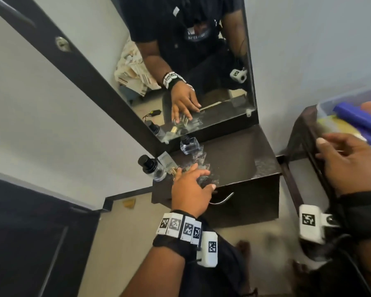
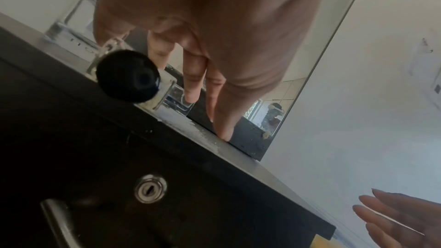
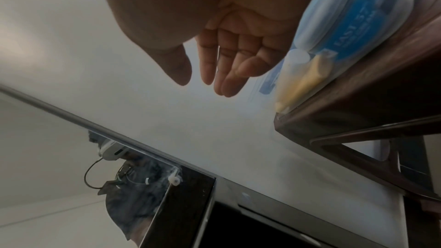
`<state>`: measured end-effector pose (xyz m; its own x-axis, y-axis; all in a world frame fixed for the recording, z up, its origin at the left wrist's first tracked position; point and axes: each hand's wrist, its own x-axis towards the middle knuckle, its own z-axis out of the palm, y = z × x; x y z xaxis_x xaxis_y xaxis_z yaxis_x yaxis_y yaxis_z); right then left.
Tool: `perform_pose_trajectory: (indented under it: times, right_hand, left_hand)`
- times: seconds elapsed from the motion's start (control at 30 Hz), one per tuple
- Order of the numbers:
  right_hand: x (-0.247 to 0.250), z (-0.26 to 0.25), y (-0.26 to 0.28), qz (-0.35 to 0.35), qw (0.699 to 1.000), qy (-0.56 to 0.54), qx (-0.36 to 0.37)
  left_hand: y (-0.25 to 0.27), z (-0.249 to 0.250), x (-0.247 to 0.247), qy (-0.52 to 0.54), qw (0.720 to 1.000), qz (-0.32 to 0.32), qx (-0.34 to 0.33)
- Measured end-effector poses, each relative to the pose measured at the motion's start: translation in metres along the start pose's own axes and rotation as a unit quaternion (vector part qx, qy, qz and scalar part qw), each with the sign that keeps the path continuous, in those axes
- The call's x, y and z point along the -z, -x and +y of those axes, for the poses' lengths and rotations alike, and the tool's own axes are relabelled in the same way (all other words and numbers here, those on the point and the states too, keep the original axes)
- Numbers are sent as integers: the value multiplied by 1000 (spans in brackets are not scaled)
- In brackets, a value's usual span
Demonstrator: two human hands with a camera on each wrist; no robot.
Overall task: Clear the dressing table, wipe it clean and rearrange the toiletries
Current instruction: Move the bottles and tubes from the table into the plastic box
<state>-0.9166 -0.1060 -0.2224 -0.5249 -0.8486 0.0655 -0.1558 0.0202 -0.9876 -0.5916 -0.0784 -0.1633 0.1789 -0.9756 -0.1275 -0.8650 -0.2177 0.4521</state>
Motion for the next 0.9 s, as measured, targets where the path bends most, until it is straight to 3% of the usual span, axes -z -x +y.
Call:
perform_pose_trajectory:
  times: [0.4,0.67,0.8,0.9]
  right_hand:
    - [1,-17,13,-67,998,20,-2]
    - [-3,-15,15,-87,996,10,0]
    - [-7,-15,16,-96,995,-3,-2]
    - [-14,-19,23,-122,992,-24,3]
  left_hand:
    - [-3,-13,14,-19,997,67,-24]
    - [0,-11,22,101,988,114,16]
    - [8,-9,24,168,976,135,-26]
    - [12,1,21,288,947,130,-61]
